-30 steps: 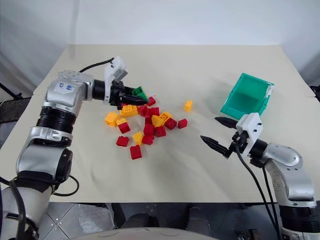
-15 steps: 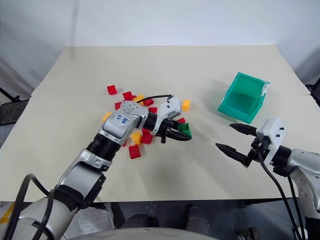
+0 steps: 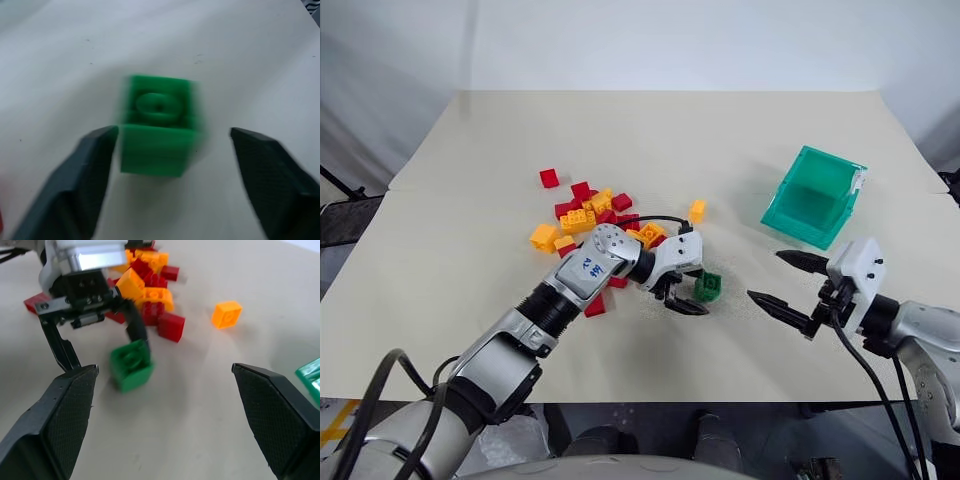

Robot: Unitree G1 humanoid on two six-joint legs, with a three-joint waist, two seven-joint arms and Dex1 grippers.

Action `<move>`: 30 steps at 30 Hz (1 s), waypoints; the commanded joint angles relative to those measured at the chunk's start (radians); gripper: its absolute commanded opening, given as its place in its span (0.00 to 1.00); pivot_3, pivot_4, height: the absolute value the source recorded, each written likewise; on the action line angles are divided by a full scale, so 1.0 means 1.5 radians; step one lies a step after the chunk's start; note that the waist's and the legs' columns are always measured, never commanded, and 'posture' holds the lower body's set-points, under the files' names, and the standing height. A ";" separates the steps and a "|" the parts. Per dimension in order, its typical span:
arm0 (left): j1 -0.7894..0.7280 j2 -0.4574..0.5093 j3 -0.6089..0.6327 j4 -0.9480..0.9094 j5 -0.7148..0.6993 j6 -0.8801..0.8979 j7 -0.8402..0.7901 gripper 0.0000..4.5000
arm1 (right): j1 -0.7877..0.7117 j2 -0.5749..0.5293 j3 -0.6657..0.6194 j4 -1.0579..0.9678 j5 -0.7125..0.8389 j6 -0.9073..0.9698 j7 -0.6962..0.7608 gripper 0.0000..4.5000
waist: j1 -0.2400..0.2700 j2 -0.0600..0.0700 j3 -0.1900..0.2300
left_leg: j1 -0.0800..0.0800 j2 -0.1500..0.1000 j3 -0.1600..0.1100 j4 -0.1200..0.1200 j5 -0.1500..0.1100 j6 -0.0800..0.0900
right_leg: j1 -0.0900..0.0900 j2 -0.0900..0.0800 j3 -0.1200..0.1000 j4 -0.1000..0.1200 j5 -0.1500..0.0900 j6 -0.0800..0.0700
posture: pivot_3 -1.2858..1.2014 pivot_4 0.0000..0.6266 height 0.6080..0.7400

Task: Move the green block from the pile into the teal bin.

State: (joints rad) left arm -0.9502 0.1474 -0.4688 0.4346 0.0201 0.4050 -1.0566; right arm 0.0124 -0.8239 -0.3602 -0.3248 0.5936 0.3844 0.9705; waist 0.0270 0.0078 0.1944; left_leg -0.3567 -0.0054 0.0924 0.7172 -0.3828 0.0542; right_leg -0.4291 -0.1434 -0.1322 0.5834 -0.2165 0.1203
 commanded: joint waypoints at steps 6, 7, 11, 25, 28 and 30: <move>0.048 0.098 0.111 -0.140 -0.073 0.011 -0.027 1.00 | -0.035 -0.047 0.001 -0.030 0.004 0.038 0.003 1.00 | -0.004 0.000 0.000 | 0.000 0.000 0.000 0.000 0.000 0.000 | 0.000 -0.001 0.000 0.000 0.000 0.000 | 0.52 0.24 1.00; 0.064 0.122 0.130 -0.159 -0.088 0.006 -0.039 1.00 | -0.043 -0.053 0.007 -0.029 0.002 0.040 0.007 1.00 | -0.003 0.000 0.000 | 0.000 0.000 0.000 0.000 0.000 0.000 | 0.000 -0.001 0.000 0.001 0.000 0.000 | 0.52 0.24 1.00; 0.152 0.207 0.246 -0.230 -0.187 -0.020 -0.087 1.00 | -0.068 -0.079 0.024 -0.023 0.012 0.065 0.034 1.00 | -0.006 0.001 0.000 | 0.001 0.000 0.000 0.000 0.000 -0.001 | 0.000 -0.001 0.000 0.001 0.000 -0.001 | 0.52 0.24 1.00; 0.307 0.280 0.378 -0.270 -0.328 -0.156 -0.191 1.00 | 0.125 -0.159 -0.280 0.020 -0.014 0.051 0.193 1.00 | 0.013 0.001 0.000 | -0.001 -0.001 0.000 0.002 -0.002 0.001 | 0.001 -0.001 -0.002 -0.002 0.001 0.002 | 0.52 0.24 1.00; 0.321 0.297 0.397 -0.274 -0.337 -0.165 -0.180 1.00 | 0.144 -0.164 -0.287 0.012 -0.011 0.058 0.201 1.00 | 0.008 0.001 0.000 | 0.000 0.000 0.000 0.002 -0.002 0.001 | 0.001 -0.001 -0.001 -0.002 0.001 0.001 | 0.52 0.24 1.00; 0.328 0.299 0.400 -0.285 -0.343 -0.166 -0.174 1.00 | 0.130 -0.166 -0.251 0.000 -0.008 0.066 0.188 1.00 | 0.001 0.001 0.000 | 0.001 0.000 0.001 0.002 -0.002 0.001 | 0.002 -0.001 0.000 -0.002 0.001 0.001 | 0.52 0.24 1.00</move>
State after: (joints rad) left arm -0.4647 0.5922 0.1175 0.0470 -0.4674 0.1696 -1.3249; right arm 0.2199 -1.0547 -0.7528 -0.2902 0.5704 0.4747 1.2607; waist 0.0287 0.0086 0.1940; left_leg -0.3548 -0.0057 0.0934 0.7201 -0.3862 0.0554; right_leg -0.4258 -0.1460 -0.1323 0.5810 -0.2145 0.1223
